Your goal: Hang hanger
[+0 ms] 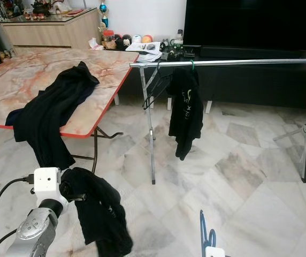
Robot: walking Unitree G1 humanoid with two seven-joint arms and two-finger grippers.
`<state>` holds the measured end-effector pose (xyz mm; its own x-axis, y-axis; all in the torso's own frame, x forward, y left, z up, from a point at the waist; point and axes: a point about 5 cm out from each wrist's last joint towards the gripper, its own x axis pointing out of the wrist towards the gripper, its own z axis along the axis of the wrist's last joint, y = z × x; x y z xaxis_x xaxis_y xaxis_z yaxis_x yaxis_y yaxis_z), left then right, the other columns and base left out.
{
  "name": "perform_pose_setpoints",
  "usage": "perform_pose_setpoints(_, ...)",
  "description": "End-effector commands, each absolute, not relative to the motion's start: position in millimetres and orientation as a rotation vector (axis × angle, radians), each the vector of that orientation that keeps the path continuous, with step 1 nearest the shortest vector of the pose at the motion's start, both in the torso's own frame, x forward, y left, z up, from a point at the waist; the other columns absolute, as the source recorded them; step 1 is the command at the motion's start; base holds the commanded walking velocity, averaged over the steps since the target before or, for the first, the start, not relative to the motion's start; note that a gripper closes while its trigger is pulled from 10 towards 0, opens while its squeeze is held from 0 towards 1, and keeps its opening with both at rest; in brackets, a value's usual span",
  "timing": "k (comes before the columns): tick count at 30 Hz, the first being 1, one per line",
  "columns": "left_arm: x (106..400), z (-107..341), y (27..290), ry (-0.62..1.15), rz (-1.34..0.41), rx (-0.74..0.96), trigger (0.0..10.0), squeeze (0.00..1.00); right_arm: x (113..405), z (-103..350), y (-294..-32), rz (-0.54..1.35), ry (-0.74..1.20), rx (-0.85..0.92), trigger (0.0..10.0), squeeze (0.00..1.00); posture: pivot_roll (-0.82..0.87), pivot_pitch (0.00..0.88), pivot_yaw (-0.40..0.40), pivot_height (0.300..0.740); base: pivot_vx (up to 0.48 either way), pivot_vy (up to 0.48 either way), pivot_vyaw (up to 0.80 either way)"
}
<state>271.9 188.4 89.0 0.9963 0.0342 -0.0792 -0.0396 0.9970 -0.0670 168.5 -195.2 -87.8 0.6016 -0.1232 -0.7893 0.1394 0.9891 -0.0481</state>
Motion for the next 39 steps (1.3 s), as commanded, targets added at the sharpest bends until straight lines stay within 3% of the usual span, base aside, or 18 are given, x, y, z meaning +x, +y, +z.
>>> perform_pose_setpoints(1,275,101,190,0.036,0.036,-0.067,10.0,0.00,171,-88,-188,-0.134,0.913,0.035,10.0,0.00,0.00,0.048,0.054,0.740,0.000,0.000,0.00)
perform_pose_setpoints(9,275,101,189,0.037,0.036,-0.076,10.0,0.00,173,-88,-186,-0.117,0.916,0.032,10.0,0.00,0.01,0.046,0.053,0.740,0.000,0.060,0.00)
perform_pose_setpoints(29,277,104,188,0.034,0.038,-0.086,10.0,0.00,159,-93,-196,-0.133,0.969,0.041,10.0,0.00,0.02,0.061,0.051,0.740,0.000,0.329,0.00)
perform_pose_setpoints(39,277,104,188,0.032,0.037,-0.087,10.0,0.00,162,-92,-197,-0.129,0.970,0.039,10.0,0.00,0.02,0.062,0.048,0.740,0.000,0.033,0.00)
